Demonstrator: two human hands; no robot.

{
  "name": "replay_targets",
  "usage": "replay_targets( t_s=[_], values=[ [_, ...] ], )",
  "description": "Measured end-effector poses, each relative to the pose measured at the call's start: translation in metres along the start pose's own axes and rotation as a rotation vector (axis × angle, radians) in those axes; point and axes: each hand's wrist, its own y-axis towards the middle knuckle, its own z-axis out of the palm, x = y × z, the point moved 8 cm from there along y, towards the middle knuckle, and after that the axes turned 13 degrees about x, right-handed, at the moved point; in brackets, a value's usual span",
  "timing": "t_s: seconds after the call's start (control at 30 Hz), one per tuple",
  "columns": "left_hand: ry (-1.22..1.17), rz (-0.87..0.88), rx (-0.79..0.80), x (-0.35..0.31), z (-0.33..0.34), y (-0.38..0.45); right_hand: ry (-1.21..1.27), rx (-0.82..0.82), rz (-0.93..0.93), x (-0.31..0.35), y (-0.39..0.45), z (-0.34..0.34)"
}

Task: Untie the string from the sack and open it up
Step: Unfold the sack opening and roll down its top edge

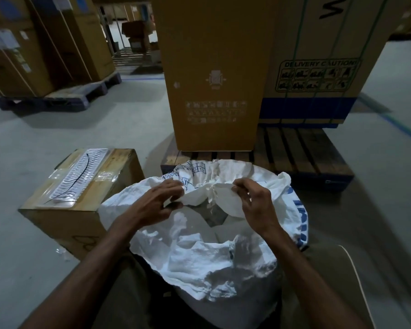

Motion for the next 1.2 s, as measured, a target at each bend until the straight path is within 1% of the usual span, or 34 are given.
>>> replay_targets(
  t_s=[0.07, 0.13, 0.17, 0.23, 0.3, 0.37, 0.4, 0.47, 0.53, 0.6, 0.67, 0.7, 0.73, 0.8, 0.87, 0.9, 0.93, 1.0, 1.07, 1.13, 1.17, 1.2],
  values=[
    [-0.115, -0.062, -0.024, -0.006, 0.006, 0.001, 0.083, -0.019, 0.069, 0.002, 0.002, -0.002],
    [-0.181, -0.118, -0.022, -0.013, 0.015, 0.009, 0.171, 0.031, 0.215, -0.001, 0.007, 0.003],
    [-0.176, -0.127, -0.042, -0.016, 0.018, 0.014, 0.221, 0.069, 0.29, -0.003, 0.01, 0.007],
    [-0.207, -0.128, -0.121, -0.017, 0.019, 0.022, 0.258, 0.118, 0.383, -0.007, 0.014, 0.011],
    [-0.346, -0.183, -0.221, -0.008, 0.013, 0.025, 0.18, 0.151, 0.397, -0.011, 0.02, 0.009],
    [-0.48, -0.235, -0.269, 0.005, 0.005, 0.026, 0.089, 0.225, 0.367, -0.016, 0.027, 0.011],
    [-0.509, -0.24, -0.267, 0.009, 0.003, 0.027, 0.046, 0.256, 0.341, -0.018, 0.03, 0.012],
    [-0.541, -0.225, -0.209, 0.008, 0.006, 0.029, 0.001, 0.298, 0.315, -0.028, 0.036, 0.014],
    [-0.458, -0.197, -0.134, 0.002, 0.013, 0.03, 0.085, 0.382, 0.402, -0.049, 0.037, 0.023],
    [-0.268, -0.157, -0.081, -0.004, 0.019, 0.033, 0.284, 0.486, 0.599, -0.077, 0.028, 0.035],
    [-0.041, -0.066, -0.074, -0.009, 0.022, 0.037, 0.419, 0.557, 0.821, -0.1, 0.017, 0.04],
    [0.07, -0.026, -0.073, -0.011, 0.023, 0.039, 0.439, 0.591, 0.892, -0.108, 0.014, 0.039],
    [0.151, 0.001, -0.079, -0.013, 0.025, 0.041, 0.463, 0.627, 0.913, -0.112, 0.015, 0.039],
    [0.238, 0.046, -0.113, -0.015, 0.027, 0.045, 0.487, 0.647, 0.868, -0.114, 0.024, 0.037],
    [0.278, 0.06, -0.16, -0.013, 0.024, 0.046, 0.474, 0.573, 0.802, -0.113, 0.033, 0.036],
    [0.264, 0.042, -0.183, -0.008, 0.023, 0.046, 0.457, 0.533, 0.731, -0.106, 0.038, 0.035],
    [0.226, 0.011, -0.204, -0.002, 0.021, 0.046, 0.421, 0.489, 0.617, -0.096, 0.044, 0.032],
    [0.105, -0.084, -0.264, 0.01, 0.018, 0.044, 0.3, 0.458, 0.349, -0.074, 0.05, 0.03],
    [-0.056, -0.161, -0.319, 0.02, 0.019, 0.044, 0.15, 0.429, 0.145, -0.053, 0.051, 0.025],
    [-0.238, -0.206, -0.333, 0.027, 0.022, 0.046, -0.059, 0.336, 0.036, -0.043, 0.053, 0.02],
    [-0.335, -0.222, -0.328, 0.032, 0.025, 0.047, -0.149, 0.307, 0.003, -0.039, 0.054, 0.02],
    [-0.424, -0.243, -0.317, 0.034, 0.027, 0.047, -0.187, 0.31, -0.022, -0.039, 0.055, 0.022]
  ],
)
